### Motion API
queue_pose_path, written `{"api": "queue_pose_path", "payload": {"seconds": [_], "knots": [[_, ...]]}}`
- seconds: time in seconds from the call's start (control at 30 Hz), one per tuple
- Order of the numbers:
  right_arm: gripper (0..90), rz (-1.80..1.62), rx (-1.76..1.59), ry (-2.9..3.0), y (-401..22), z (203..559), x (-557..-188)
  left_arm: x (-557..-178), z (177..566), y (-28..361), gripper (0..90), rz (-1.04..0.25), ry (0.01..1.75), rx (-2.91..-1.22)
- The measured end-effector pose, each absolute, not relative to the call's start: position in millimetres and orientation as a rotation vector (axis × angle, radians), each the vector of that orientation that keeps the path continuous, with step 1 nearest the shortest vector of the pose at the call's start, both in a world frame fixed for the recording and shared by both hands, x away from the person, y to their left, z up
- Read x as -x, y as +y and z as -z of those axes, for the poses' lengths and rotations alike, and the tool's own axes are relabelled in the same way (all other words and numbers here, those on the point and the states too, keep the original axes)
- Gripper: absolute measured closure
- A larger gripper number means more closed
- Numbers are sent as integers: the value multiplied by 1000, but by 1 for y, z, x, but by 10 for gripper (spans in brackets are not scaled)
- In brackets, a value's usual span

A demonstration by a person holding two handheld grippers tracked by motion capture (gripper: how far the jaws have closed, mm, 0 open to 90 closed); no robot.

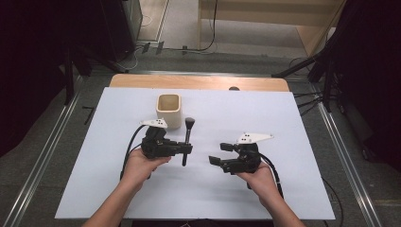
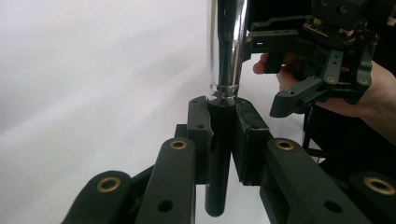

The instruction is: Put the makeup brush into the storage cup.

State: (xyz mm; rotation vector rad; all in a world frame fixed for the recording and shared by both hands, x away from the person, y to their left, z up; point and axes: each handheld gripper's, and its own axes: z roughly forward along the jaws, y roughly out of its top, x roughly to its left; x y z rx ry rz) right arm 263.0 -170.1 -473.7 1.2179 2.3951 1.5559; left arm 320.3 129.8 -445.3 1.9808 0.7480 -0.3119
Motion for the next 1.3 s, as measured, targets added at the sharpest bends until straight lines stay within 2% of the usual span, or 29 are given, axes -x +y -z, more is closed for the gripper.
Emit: {"api": "queue_pose_path", "payload": {"seconds": [0.67, 1.3], "knots": [[246, -1384, -1106, 2512, -179, 472, -252, -324, 442, 142, 799, 274, 779, -1959], [238, -1315, -1091, 2540, -206, 477, -238, -326, 440, 148, 799, 249, 793, -1954]]}}
